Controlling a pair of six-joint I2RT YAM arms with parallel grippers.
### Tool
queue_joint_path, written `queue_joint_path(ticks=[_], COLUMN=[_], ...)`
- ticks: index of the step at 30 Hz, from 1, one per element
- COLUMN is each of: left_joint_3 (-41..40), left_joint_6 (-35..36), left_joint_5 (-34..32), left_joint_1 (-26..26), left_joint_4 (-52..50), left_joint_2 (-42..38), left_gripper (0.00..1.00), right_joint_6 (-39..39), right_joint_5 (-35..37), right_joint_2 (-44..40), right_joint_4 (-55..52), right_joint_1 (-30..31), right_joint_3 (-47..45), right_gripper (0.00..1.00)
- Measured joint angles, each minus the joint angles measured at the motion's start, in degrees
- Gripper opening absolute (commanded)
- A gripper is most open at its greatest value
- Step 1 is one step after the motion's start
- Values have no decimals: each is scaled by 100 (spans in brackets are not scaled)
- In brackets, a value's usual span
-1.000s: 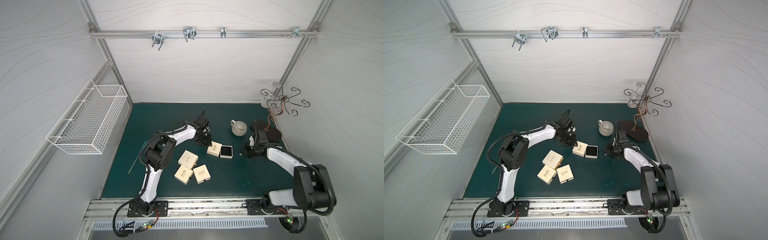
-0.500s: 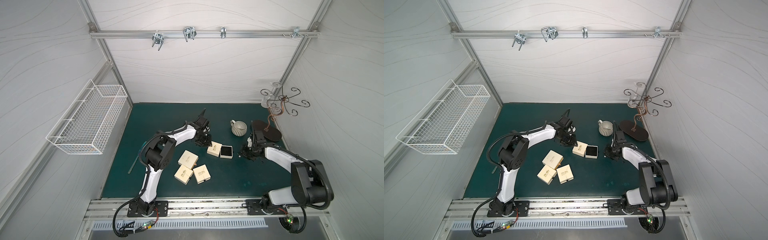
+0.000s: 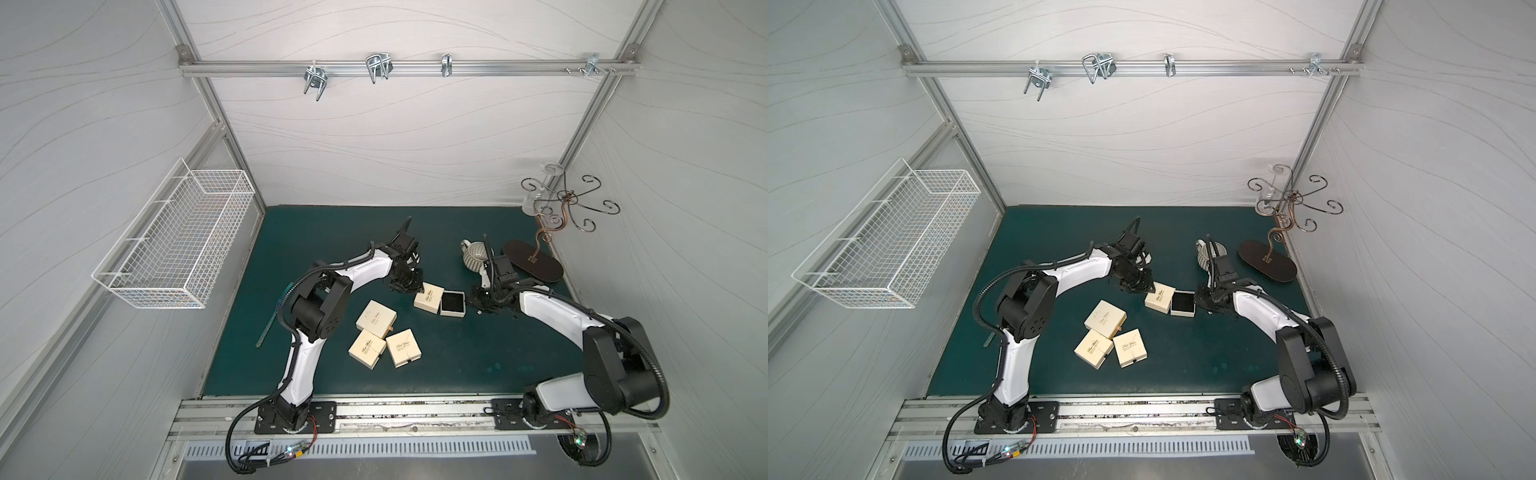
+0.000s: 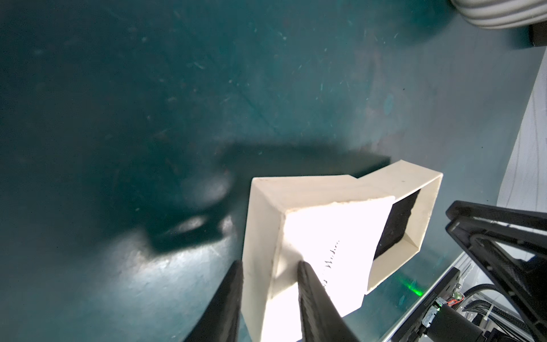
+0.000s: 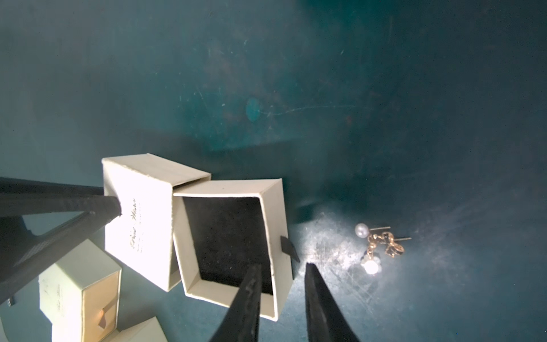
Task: Take out the earrings from the drawer-style jewelry box
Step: Place the earring at the center of the board, then close the drawer of the jewelry box.
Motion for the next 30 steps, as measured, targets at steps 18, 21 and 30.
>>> queue_joint_path(ticks=[18,21,30], left_joint_3=[2,11,37], left_joint_6=[33,33,31], left_joint_5=[20,20,-48], left_joint_1=[-11,-13,-33], left_joint_4=[-11,-52,-192], left_joint_2=[0,-2,-35], left_gripper=[34,34,37], right_joint_6=[232,350,538], right_joint_5=[-280,-251,280], right_joint_2=[625,625,678], right_joint_4=[98,57,-455], right_joint_1=[232,291,636], right_joint_3=[90,125,420], right_gripper=[14,10,4])
